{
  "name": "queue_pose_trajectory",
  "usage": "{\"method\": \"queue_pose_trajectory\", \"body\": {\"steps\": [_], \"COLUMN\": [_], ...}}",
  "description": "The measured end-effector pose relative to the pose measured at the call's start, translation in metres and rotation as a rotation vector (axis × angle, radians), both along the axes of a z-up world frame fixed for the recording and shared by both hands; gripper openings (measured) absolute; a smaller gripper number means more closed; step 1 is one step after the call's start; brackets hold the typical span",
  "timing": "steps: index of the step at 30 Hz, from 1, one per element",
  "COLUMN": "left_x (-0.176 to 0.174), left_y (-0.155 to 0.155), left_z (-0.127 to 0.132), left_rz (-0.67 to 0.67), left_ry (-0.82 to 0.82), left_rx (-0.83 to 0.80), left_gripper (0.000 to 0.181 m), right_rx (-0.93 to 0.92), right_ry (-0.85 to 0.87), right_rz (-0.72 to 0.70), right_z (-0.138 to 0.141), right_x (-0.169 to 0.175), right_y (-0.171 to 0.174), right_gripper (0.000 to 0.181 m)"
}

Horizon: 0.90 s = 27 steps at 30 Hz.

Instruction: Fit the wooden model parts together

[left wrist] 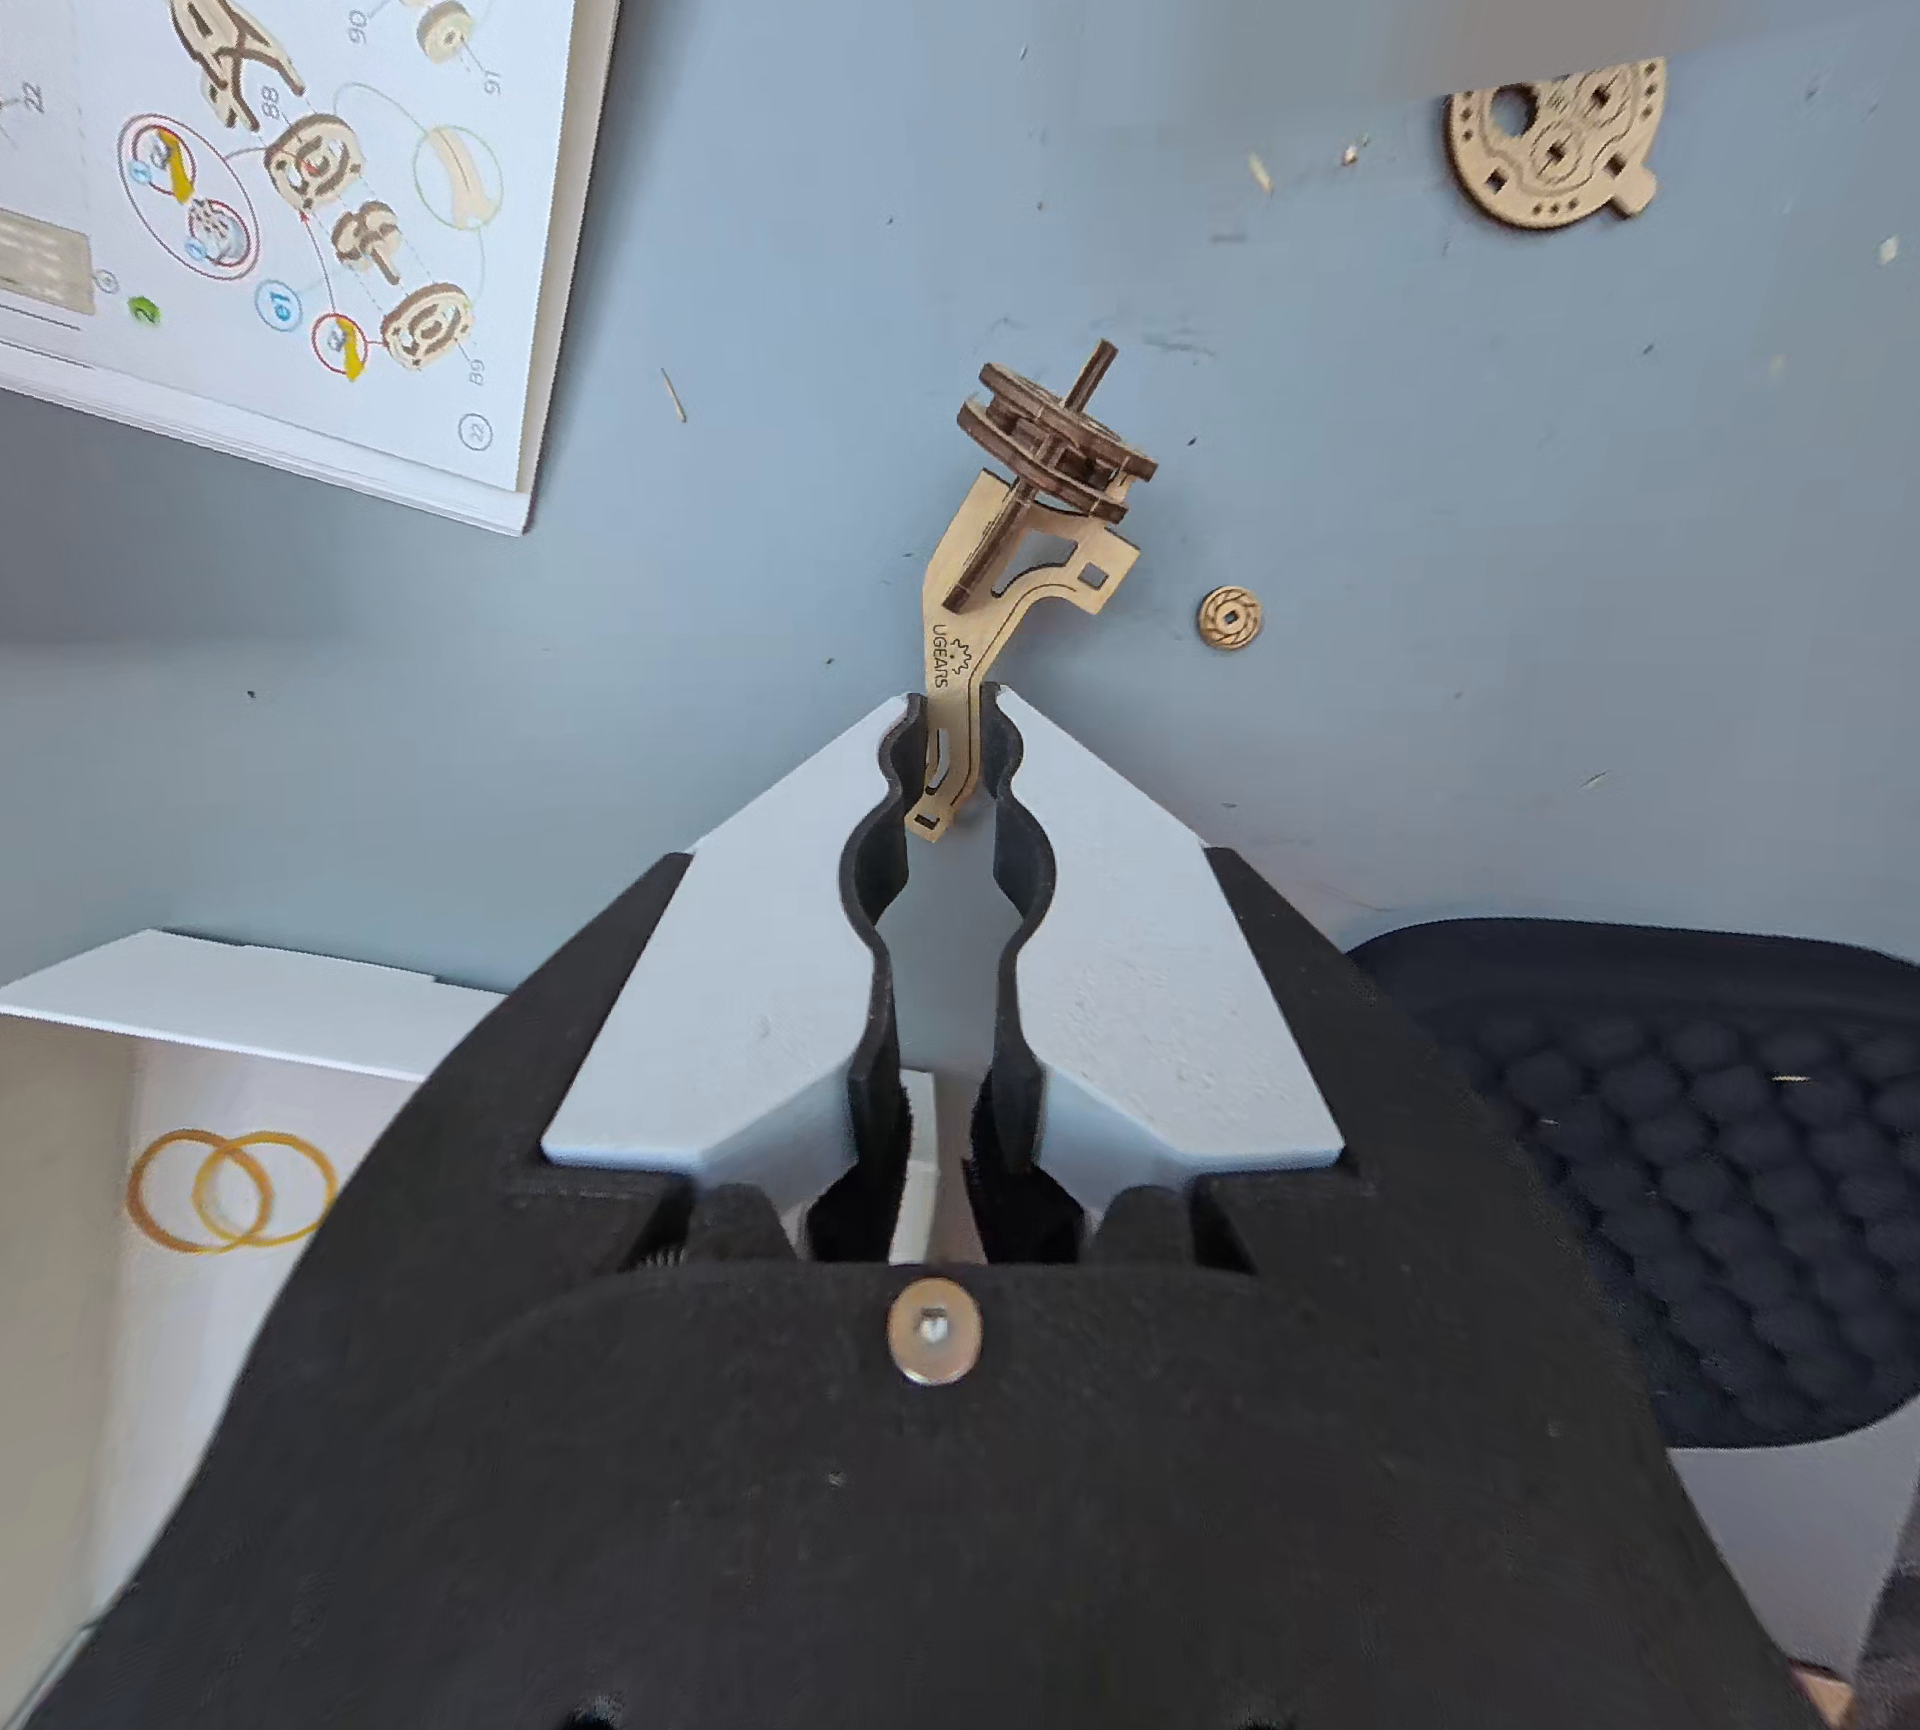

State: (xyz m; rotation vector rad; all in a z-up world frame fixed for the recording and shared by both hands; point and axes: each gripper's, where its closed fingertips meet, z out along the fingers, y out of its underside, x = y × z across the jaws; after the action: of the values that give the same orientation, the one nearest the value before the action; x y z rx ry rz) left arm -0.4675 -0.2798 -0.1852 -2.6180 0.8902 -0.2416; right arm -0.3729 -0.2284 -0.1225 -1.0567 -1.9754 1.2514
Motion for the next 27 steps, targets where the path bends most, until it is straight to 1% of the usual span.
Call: {"method": "queue_pose_trajectory", "body": {"steps": [5, 8, 11, 13, 15, 19, 22, 27], "left_x": [0.035, 0.056, 0.074, 0.083, 0.091, 0.102, 0.107, 0.111], "left_y": [-0.003, -0.010, -0.016, -0.019, -0.020, -0.017, -0.016, -0.005], "left_z": [0.019, 0.025, 0.030, 0.034, 0.040, 0.047, 0.047, 0.052], "left_rz": [0.089, 0.097, 0.101, 0.099, 0.096, 0.100, 0.108, 0.154], "left_ry": [-0.248, -0.356, -0.473, -0.551, -0.613, -0.688, -0.701, -0.740], "left_rx": [-0.042, -0.082, -0.136, -0.166, -0.173, -0.132, -0.088, 0.055], "left_gripper": [0.008, 0.008, 0.008, 0.008, 0.008, 0.008, 0.008, 0.008], "right_rx": [0.008, -0.003, -0.051, -0.081, -0.097, -0.132, -0.146, -0.172], "right_ry": [0.057, 0.106, 0.147, 0.142, 0.127, 0.130, 0.173, 0.178], "right_rz": [0.012, 0.063, 0.152, 0.199, 0.215, 0.210, 0.200, 0.200], "right_z": [0.013, 0.025, 0.036, 0.037, 0.034, 0.036, 0.047, 0.054], "right_x": [0.004, 0.010, 0.019, 0.023, 0.022, 0.020, 0.022, 0.024], "right_y": [0.001, -0.006, -0.019, -0.026, -0.031, -0.034, -0.034, -0.035], "right_gripper": [0.008, 0.008, 0.008, 0.008, 0.008, 0.008, 0.008, 0.008]}}
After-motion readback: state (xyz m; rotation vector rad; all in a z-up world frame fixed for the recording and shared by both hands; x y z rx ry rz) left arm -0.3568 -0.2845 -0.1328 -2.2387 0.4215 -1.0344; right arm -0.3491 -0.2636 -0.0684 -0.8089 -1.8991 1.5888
